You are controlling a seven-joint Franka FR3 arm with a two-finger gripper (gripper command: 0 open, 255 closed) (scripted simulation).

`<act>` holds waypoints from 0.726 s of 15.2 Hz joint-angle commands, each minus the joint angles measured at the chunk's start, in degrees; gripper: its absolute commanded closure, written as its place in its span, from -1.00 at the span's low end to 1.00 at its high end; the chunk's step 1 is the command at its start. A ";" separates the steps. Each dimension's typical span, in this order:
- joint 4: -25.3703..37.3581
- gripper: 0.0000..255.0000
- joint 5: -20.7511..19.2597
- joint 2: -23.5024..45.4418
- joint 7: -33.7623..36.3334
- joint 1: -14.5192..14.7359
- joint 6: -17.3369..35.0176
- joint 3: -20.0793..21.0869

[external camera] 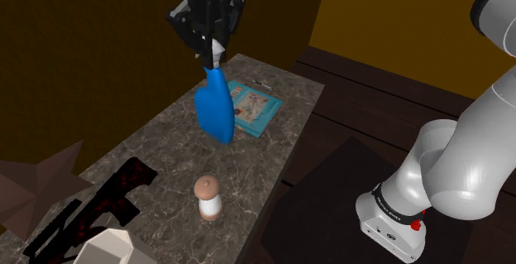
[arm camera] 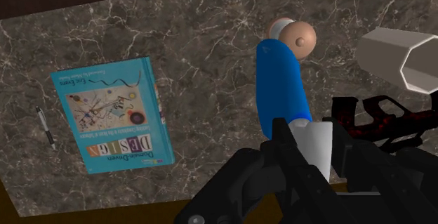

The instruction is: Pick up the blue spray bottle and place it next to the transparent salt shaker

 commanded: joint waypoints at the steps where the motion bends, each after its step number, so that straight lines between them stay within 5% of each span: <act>1: -2.17 1.00 0.16 -0.54 0.01 -0.05 1.70 -0.03; 11: -13.63 1.00 1.11 -3.52 -0.71 -0.44 10.33 -0.38</act>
